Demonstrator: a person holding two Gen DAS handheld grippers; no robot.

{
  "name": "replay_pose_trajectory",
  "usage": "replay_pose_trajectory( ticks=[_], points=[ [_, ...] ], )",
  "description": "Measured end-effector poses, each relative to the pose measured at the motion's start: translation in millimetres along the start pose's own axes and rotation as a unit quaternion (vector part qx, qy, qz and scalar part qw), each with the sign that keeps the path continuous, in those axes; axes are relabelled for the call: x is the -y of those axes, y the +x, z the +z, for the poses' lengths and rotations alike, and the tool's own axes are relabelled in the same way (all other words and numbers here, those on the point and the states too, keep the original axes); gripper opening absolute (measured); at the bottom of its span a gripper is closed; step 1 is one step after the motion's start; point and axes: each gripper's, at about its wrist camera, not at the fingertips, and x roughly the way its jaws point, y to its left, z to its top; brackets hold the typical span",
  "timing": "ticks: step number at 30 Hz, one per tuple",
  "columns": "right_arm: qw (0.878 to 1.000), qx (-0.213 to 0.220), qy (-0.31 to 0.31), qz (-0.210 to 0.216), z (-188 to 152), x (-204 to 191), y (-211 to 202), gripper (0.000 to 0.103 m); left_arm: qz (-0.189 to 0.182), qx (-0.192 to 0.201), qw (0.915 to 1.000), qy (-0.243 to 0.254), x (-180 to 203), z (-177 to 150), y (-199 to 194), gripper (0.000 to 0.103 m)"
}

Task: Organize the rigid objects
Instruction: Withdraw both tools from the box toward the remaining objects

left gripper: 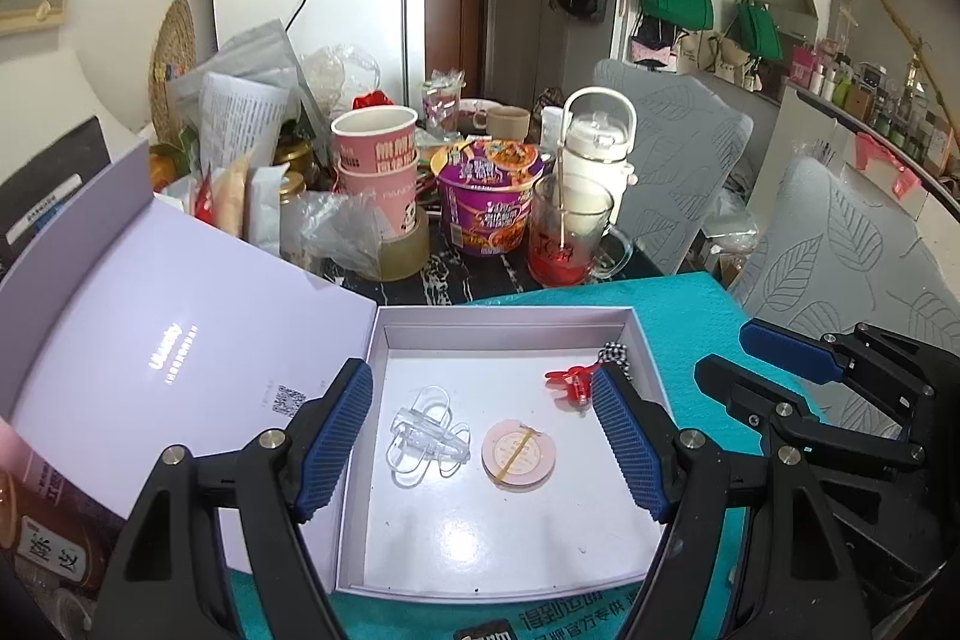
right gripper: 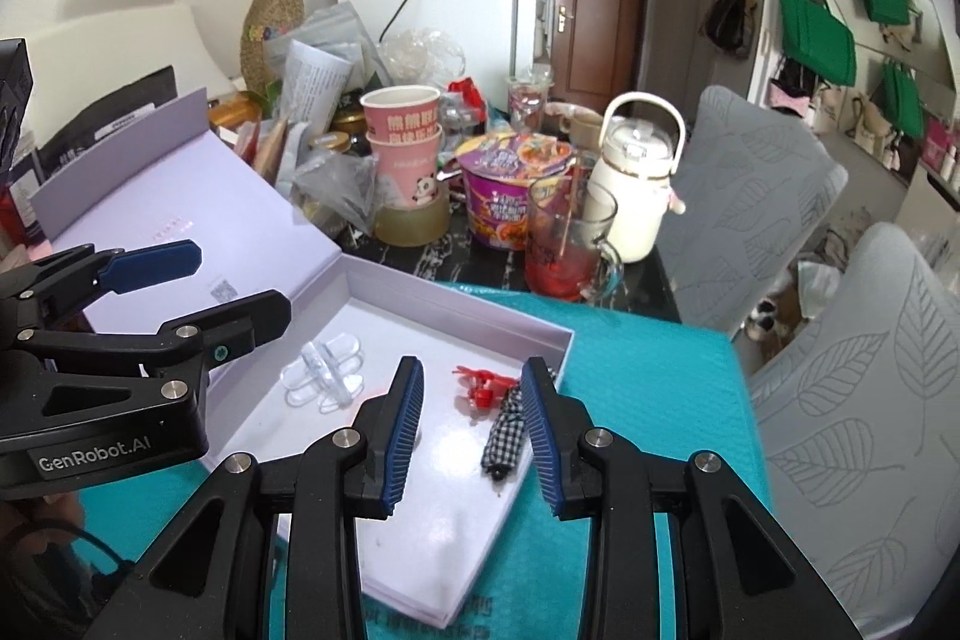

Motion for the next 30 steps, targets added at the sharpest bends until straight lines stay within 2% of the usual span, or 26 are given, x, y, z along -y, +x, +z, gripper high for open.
replay_pose_trajectory(
  ticks=[9, 19, 25, 27, 30],
  points=[
    [0.999, 0.036, -0.01, -0.006, -1, -8, -51, 0.034, 0.002, 0.038, 0.9993, 0.003, 5, 0, -53, 0.076],
    [0.998, 0.067, -0.019, -0.005, -16, -18, -103, 0.036, 0.002, 0.058, 0.9983, 0.009, 15, -12, -100, 0.076],
    [0.997, 0.078, -0.019, -0.011, -32, -22, -130, 0.043, 0.004, 0.059, 0.9982, 0.011, 22, -27, -119, 0.076],
    [0.997, 0.079, -0.019, -0.013, -38, -22, -137, 0.052, 0.003, 0.056, 0.9983, 0.012, 24, -33, -123, 0.079],
    [0.997, 0.078, -0.022, -0.017, -49, -24, -146, 0.058, -0.001, 0.056, 0.9983, 0.015, 28, -43, -131, 0.083]
  ],
)
